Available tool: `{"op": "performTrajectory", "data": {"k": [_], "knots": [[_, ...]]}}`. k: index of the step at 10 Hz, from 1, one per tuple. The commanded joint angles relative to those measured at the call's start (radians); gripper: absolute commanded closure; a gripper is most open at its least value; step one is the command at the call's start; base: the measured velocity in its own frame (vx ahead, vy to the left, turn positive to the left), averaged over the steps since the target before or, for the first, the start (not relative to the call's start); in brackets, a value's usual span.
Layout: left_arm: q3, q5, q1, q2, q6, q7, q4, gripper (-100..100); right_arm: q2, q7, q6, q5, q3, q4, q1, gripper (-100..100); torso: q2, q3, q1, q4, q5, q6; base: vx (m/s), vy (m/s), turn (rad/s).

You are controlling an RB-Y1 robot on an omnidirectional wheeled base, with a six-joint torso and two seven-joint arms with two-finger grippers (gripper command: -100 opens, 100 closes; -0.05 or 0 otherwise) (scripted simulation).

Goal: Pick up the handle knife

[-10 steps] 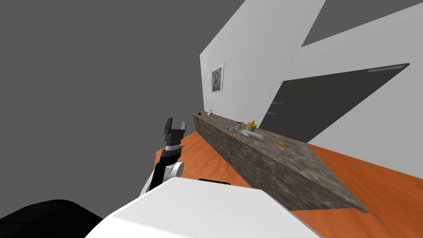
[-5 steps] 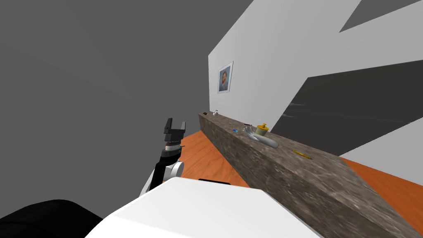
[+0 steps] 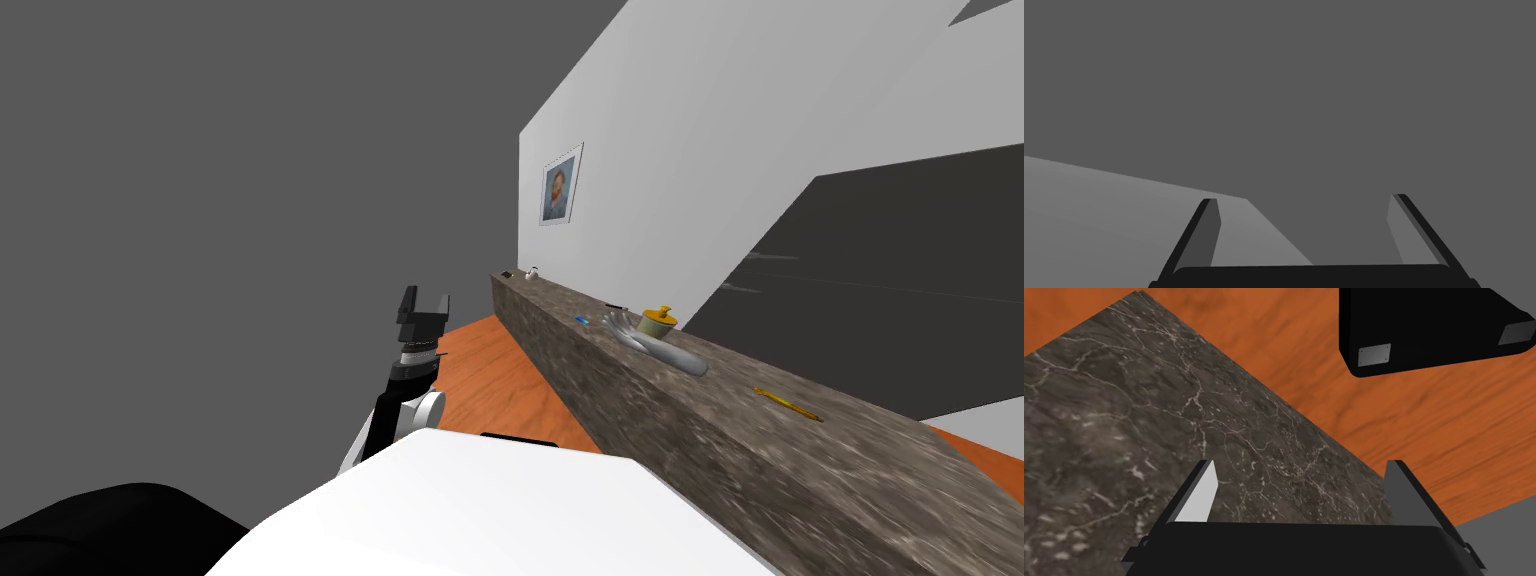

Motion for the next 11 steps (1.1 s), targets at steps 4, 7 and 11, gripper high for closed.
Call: {"op": "performTrajectory", "data": {"k": [4,7,11], "knots": [[0.000,0.000,0.000,0.000,0.000,0.000,0.000,0,-0.088,-0.007,0.021,0.019,0.046,0.023,0.002,-100,0.000,0.000,-0.001,0.000,0.000,0.000,0.011,-0.005,0.095],[0.000,0.000,0.000,0.000,0.000,0.000,0.000,0,-0.193,0.003,0.047,0.054,0.100,0.059,0.031,-100,-0.001,-0.001,-0.002,0.000,0.000,-0.001,0.029,-0.029,0.255],[0.000,0.000,0.000,0.000,0.000,0.000,0.000,0,-0.241,0.010,0.058,0.069,0.126,0.075,0.044,-100,0.000,0.000,-0.003,0.000,-0.001,0.000,0.017,-0.032,0.085]]}}
